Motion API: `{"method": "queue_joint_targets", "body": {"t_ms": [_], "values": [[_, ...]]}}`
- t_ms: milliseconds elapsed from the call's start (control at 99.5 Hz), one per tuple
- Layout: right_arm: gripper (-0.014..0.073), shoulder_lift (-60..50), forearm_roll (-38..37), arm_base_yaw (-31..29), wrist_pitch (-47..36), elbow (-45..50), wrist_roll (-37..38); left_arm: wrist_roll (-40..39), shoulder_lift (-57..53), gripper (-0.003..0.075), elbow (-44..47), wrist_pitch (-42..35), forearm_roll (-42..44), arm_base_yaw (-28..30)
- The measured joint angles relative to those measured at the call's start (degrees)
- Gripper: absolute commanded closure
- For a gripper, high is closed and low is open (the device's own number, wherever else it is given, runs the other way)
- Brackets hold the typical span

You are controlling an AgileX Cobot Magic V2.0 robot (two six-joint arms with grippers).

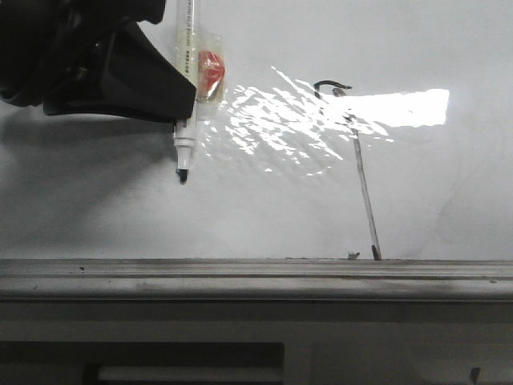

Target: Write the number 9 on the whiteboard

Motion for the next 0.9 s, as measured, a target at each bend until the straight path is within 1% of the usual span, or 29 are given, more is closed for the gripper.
{"method": "queue_joint_targets", "body": {"t_ms": [422, 573, 633, 703, 754, 824, 874, 904], "values": [[0.0654, 0.0, 0.0, 0.0, 0.0, 0.0, 0.2, 0.0, 1.1, 0.0741, -0.1, -1.6, -0.3, -0.5], [0.0654, 0.0, 0.0, 0.0, -0.5, 0.0, 0.3, 0.0, 1.6, 0.074, -0.2, -1.6, -2.5, -0.5], [0.0654, 0.0, 0.0, 0.0, -0.5, 0.0, 0.3, 0.0, 1.6, 0.0728, -0.2, -1.6, -4.1, -0.5], [0.0654, 0.0, 0.0, 0.0, -0.5, 0.0, 0.3, 0.0, 1.6, 0.0664, -0.2, -1.6, -5.9, -0.5], [0.0654, 0.0, 0.0, 0.0, -0.5, 0.0, 0.3, 0.0, 1.6, 0.0591, -0.2, -1.6, -6.6, -0.7], [0.0654, 0.0, 0.0, 0.0, -0.6, 0.0, 0.3, 0.0, 2.1, 0.0456, -0.3, -1.8, -7.2, -0.7], [0.0654, 0.0, 0.0, 0.0, -0.6, 0.0, 0.3, 0.0, 2.4, 0.0391, -0.3, -2.1, -7.5, -0.7], [0.0654, 0.0, 0.0, 0.0, -0.6, 0.0, 0.3, -0.1, 2.5, 0.0367, -0.5, -1.9, -7.7, -0.7]]}}
